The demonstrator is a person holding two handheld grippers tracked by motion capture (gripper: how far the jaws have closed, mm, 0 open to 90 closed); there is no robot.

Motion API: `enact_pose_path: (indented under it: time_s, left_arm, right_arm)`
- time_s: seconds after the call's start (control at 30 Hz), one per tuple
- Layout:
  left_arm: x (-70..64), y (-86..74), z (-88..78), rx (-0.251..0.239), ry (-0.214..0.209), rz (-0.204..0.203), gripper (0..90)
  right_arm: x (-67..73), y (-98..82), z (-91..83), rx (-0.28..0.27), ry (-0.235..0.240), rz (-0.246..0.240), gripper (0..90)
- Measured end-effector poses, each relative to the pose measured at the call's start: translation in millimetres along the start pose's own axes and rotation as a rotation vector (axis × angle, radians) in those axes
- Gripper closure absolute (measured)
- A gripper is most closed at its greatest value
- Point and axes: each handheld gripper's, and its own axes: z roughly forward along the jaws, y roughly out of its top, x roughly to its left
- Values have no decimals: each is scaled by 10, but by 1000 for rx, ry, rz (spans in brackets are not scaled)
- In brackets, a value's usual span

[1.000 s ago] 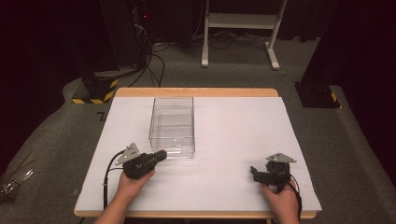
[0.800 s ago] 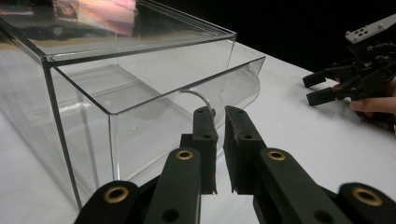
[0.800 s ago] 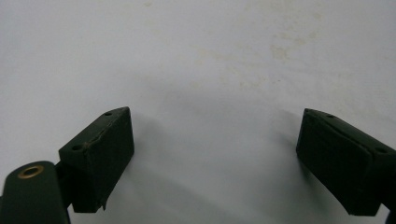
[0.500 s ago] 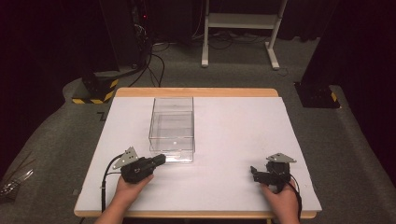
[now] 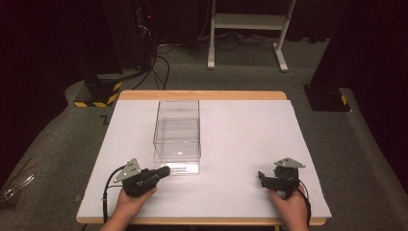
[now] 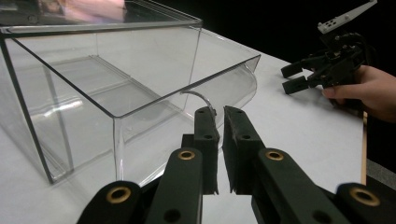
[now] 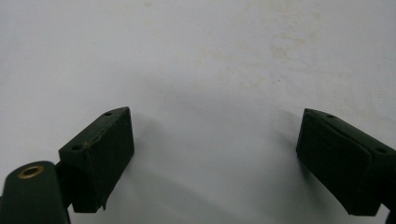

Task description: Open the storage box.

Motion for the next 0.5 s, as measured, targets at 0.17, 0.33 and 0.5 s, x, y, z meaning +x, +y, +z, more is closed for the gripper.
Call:
enact_pose_path:
  time_s: [0.17, 0.33, 0.5]
  left_arm:
    - [-81, -31, -57, 6, -10, 5, 843]
    - [-140, -52, -101, 13, -16, 15, 845]
    - [-178, -78, -153, 19, -25, 20, 845]
  right_arm:
    - [0, 0, 0, 0, 0, 0, 113]
    - [0, 0, 0, 0, 0, 0, 113]
    - [0, 0, 0, 0, 0, 0, 113]
